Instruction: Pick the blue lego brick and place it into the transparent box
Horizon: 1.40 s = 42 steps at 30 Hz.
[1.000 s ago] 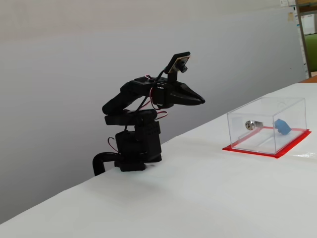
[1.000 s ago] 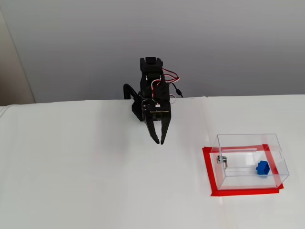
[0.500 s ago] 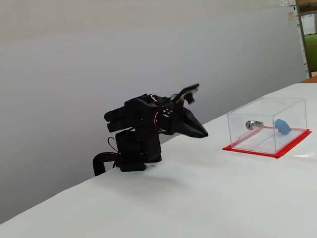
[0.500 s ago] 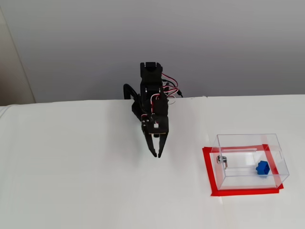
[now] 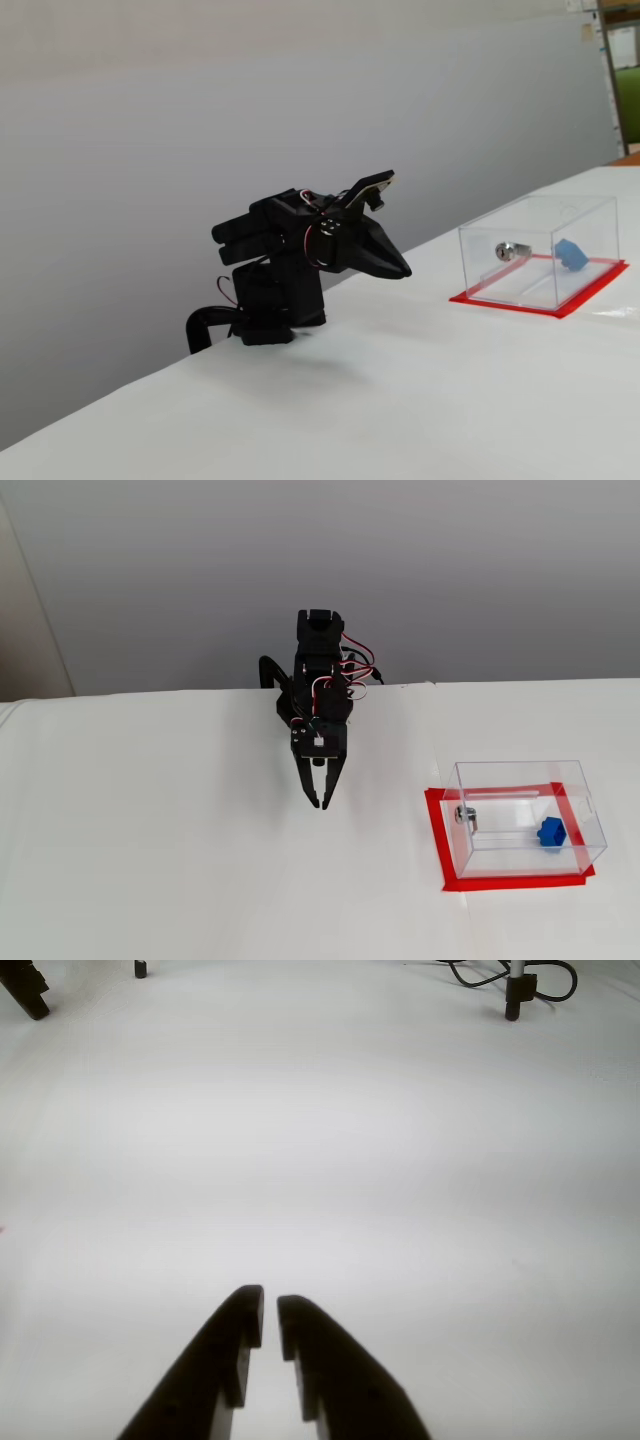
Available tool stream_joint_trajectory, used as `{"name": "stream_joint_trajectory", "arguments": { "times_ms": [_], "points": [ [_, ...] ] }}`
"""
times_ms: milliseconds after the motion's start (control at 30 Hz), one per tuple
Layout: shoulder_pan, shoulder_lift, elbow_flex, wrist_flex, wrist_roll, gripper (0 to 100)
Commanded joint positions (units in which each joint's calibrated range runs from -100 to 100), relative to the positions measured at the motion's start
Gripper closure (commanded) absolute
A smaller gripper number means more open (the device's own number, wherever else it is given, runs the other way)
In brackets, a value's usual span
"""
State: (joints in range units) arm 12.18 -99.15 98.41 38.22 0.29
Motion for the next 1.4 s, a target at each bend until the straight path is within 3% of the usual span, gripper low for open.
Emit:
{"name": "stream_joint_trajectory", "arguments": {
  "times_ms": [0,400,1367],
  "points": [
    [0.72,-0.68,0.96,0.42,0.02,98],
    [0.72,-0.76,0.96,12.96,0.02,98],
    [0.2,-0.59,0.87,12.7,-0.19,98]
  ]
}}
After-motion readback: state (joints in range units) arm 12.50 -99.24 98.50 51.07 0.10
